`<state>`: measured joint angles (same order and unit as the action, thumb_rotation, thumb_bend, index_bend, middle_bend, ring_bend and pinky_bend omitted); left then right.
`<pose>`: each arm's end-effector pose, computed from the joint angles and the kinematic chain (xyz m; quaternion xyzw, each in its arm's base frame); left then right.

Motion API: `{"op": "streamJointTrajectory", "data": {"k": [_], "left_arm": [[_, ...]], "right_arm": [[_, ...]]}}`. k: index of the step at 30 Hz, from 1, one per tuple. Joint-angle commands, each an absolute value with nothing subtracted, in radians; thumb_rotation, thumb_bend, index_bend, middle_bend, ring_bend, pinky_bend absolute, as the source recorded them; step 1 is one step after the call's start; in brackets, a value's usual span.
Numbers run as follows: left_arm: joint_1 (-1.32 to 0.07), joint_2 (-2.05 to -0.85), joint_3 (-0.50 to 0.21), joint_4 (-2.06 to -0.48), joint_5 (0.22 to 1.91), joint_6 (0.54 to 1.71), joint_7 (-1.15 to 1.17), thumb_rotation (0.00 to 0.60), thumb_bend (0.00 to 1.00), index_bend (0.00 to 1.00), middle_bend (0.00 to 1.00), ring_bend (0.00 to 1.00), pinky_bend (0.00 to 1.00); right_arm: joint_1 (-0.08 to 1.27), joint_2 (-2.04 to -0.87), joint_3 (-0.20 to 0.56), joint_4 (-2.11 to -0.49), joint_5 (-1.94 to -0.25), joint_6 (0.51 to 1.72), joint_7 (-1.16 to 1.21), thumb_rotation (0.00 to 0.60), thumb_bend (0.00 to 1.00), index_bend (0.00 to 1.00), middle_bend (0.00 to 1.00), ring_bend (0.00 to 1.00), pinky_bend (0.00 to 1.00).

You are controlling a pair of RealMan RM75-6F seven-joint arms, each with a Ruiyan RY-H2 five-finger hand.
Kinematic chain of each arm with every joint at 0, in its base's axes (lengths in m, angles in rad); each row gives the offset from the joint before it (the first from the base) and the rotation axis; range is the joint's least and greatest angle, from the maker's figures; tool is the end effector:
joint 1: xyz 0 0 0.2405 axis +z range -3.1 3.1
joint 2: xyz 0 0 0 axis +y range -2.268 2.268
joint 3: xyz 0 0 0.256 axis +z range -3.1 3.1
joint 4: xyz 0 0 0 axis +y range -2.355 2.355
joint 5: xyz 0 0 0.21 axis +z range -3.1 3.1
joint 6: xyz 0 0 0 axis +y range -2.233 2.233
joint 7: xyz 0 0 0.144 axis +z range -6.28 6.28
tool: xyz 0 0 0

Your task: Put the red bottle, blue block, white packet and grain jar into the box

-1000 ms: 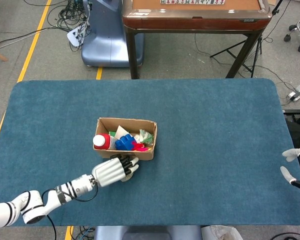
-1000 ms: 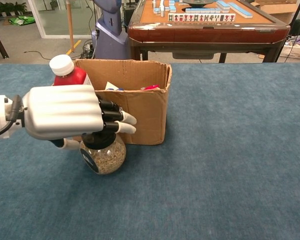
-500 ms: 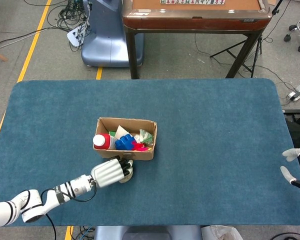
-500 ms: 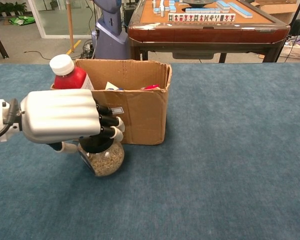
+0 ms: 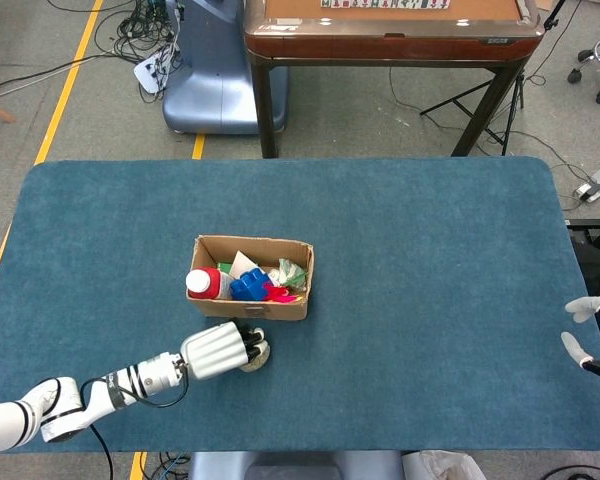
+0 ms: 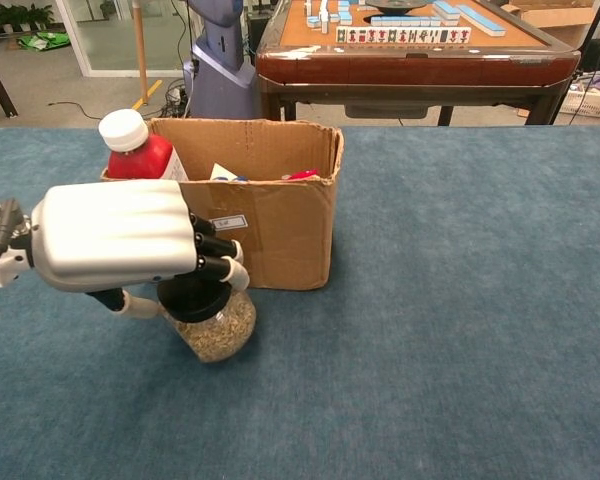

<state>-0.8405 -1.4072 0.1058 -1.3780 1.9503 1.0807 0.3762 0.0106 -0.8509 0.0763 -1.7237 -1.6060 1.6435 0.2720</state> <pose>-0.1396 0.2873 -0.0053 -0.9007 0.0866 -0.3366 0.2605 -0.2861 -0.1611 0.2469 0.5649 -0.3622 0.4777 0.5670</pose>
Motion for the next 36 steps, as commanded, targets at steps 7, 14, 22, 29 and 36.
{"op": "streamJointTrajectory", "data": {"k": [7,14,22,29,36], "left_arm": [[-0.831,-1.407,0.117,-1.365,1.984,1.128,0.365,0.6,0.24,0.55,0.54,0.56,0.82],[-0.823,-1.386,0.119,-1.382,1.987,1.142,0.371,0.6,0.25,0.58,0.57,0.58,0.83],[-0.806,-1.315,0.112,-1.448,1.978,1.151,0.414,0.6,0.25,0.59,0.59,0.59,0.84],[-0.78,-1.221,0.106,-1.563,1.968,1.166,0.463,0.6,0.26,0.6,0.61,0.61,0.85],[-0.755,-1.133,0.112,-1.68,1.992,1.174,0.514,0.6,0.26,0.61,0.61,0.61,0.85]], "right_arm": [[0.011,-0.851,0.075,-1.725,-1.608,1.644,0.27,0.6,0.29,0.45,0.53,0.43,0.58],[0.011,-0.851,0.075,-1.724,-1.607,1.642,0.272,0.6,0.29,0.45,0.53,0.43,0.58],[0.012,-0.852,0.074,-1.724,-1.608,1.639,0.273,0.6,0.29,0.45,0.53,0.43,0.58],[0.014,-0.853,0.072,-1.726,-1.613,1.638,0.271,0.6,0.29,0.45,0.53,0.43,0.58],[0.013,-0.852,0.071,-1.728,-1.619,1.641,0.271,0.6,0.29,0.45,0.53,0.43,0.58]]}}
